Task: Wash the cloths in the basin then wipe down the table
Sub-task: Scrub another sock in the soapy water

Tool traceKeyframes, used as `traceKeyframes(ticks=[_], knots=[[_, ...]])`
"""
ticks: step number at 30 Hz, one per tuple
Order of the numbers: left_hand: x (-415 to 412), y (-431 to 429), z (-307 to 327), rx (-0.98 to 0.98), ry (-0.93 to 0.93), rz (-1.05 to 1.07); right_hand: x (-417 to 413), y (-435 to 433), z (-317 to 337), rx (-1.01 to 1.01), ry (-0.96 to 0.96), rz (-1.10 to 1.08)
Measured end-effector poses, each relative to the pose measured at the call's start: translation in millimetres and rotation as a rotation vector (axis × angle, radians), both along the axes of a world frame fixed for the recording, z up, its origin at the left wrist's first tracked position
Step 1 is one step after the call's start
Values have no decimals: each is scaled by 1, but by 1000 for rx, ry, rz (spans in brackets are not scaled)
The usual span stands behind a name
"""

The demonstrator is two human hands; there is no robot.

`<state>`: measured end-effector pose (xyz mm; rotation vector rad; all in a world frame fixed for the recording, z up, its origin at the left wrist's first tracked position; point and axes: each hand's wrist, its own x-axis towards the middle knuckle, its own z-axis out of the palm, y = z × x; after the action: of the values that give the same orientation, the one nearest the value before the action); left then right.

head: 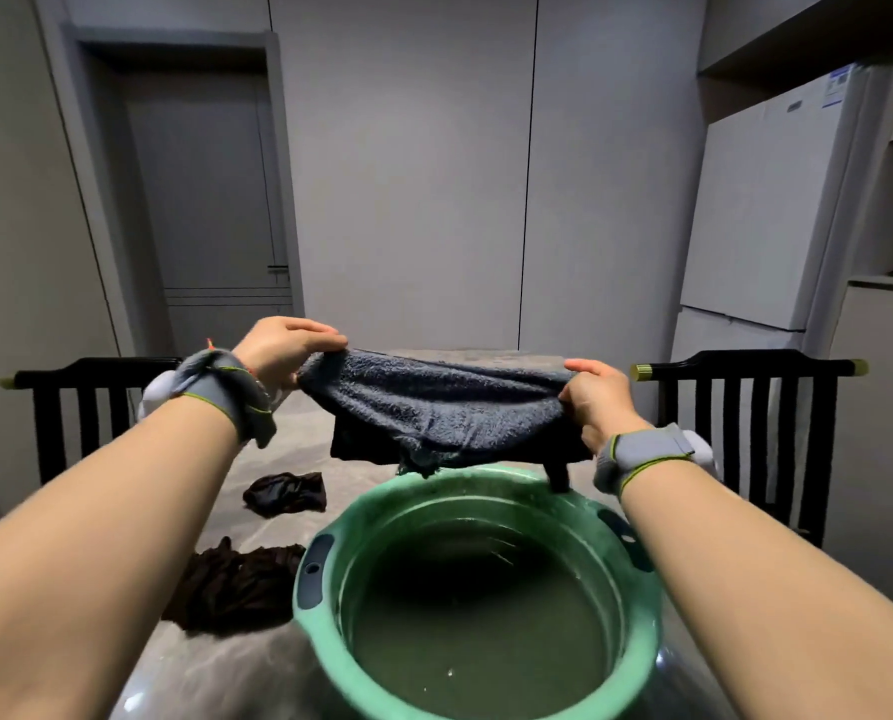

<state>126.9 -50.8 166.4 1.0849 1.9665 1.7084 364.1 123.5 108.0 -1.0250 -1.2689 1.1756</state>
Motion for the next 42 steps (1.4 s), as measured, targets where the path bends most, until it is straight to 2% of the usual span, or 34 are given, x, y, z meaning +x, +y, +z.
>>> traceKeyframes(ticks=[3,5,6,7,8,10,12,14,17,21,24,26,28,32,37,39,42], knots=[[-9,-5,4,-174,104,-23,2,4,6,195,-387,-124],[-13,-2,0,-281,281,71,0,-3,15,261,-630,-110],[-13,1,-3,-284,347,153,-3,-8,20,277,-692,-81],[-12,5,-5,-228,359,232,-8,-12,23,296,-684,-78],[-7,7,-7,-138,332,308,-16,-16,26,324,-596,-89],[4,14,-8,29,249,412,-31,-23,28,332,-311,-60],[10,19,-9,11,284,404,-43,-27,29,254,-198,99],[7,17,-9,-78,347,422,-43,-23,26,223,-329,117],[-16,5,-6,-149,471,538,-21,-14,19,329,-600,-87],[-22,-3,-5,-351,813,524,-9,-10,9,408,-907,-196],[-23,-7,-8,-458,1046,521,-9,-10,10,456,-1059,-267],[-26,-9,-11,-469,1081,523,-4,-6,13,426,-1087,-257],[-25,-8,-11,-407,959,478,-2,1,17,313,-934,-170],[-26,-3,-2,-259,500,344,-11,18,21,23,-242,9],[-17,-7,13,-11,-129,-45,-7,22,32,-199,399,168],[-19,-2,10,-29,-176,-105,-9,14,33,-168,484,251],[-26,10,-3,-160,96,119,-17,10,20,-140,432,281]])
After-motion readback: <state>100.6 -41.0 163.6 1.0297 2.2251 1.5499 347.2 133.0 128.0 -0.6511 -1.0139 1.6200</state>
